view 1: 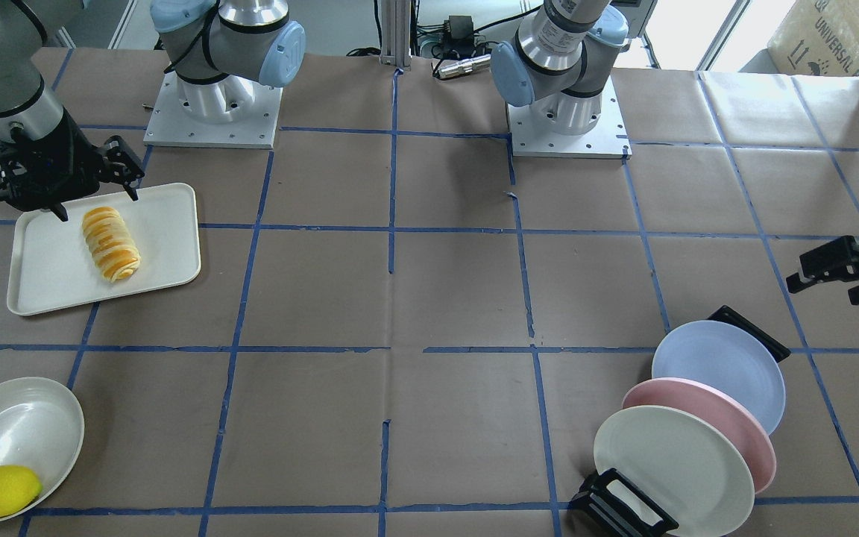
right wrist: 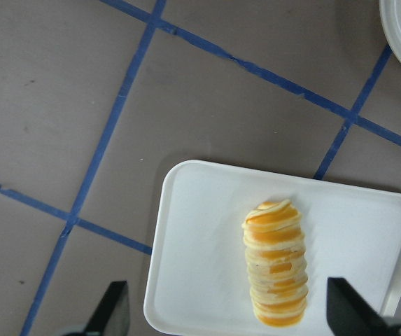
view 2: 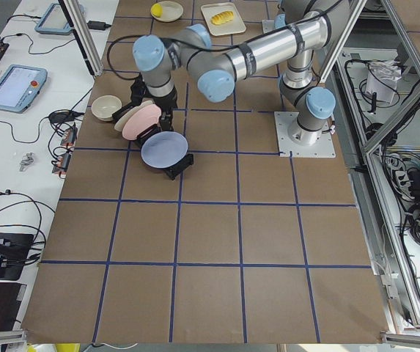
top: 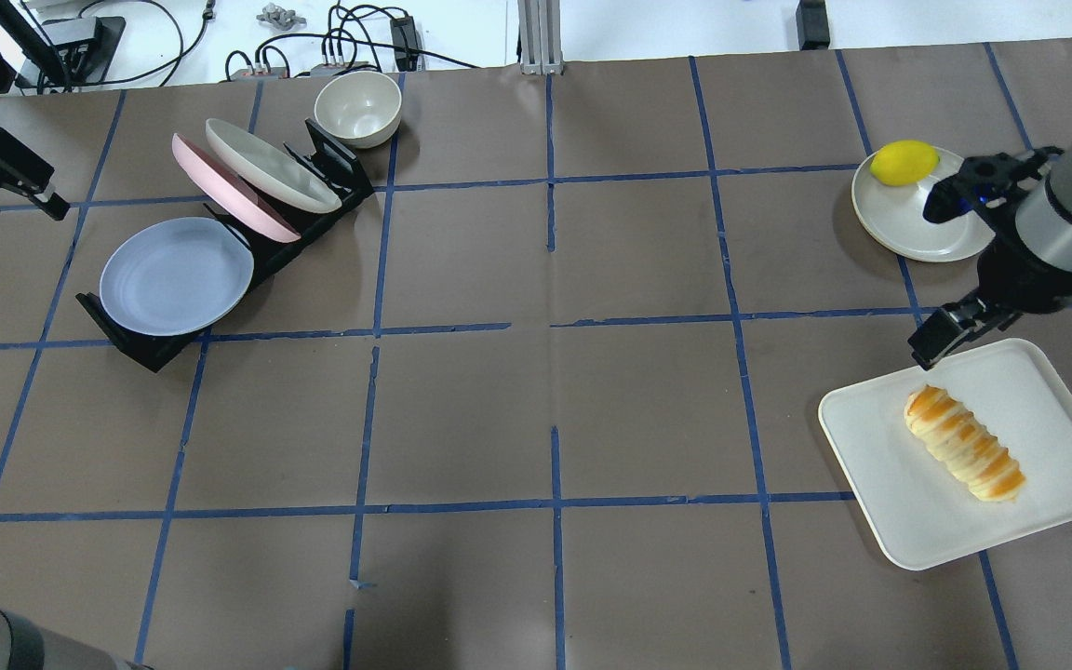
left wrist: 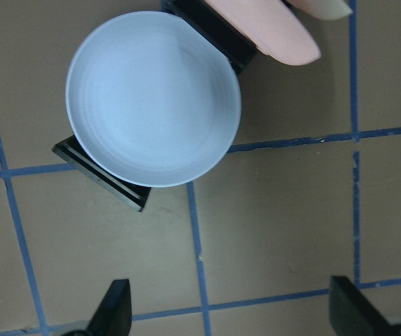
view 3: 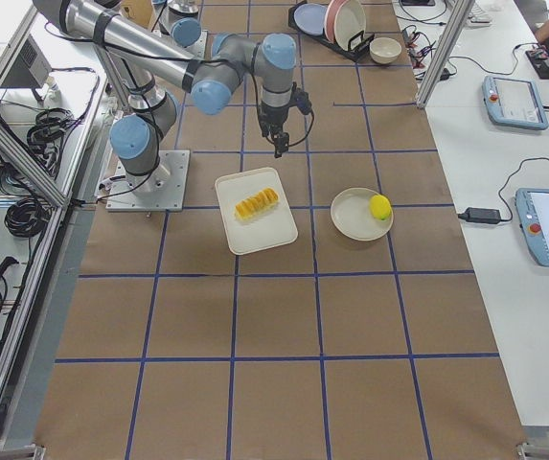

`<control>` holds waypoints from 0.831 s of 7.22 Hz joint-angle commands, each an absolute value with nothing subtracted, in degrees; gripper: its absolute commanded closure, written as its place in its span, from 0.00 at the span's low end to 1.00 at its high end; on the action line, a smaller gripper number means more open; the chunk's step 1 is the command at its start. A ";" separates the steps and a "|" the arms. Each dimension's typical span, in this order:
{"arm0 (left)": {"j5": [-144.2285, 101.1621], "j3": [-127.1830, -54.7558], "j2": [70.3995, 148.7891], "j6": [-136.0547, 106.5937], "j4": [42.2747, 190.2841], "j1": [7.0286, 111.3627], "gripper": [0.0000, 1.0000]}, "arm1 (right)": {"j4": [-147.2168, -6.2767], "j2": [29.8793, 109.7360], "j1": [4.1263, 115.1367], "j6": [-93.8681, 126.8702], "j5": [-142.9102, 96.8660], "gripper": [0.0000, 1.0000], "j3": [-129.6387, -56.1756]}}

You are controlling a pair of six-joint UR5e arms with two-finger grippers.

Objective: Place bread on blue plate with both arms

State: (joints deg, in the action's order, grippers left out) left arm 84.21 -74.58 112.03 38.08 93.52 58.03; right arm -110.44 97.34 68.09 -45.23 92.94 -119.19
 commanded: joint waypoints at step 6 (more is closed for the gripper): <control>75.67 -64.51 135.61 40.25 98.67 54.93 0.17 | -132.00 85.46 59.79 -52.71 90.19 0.01 -128.67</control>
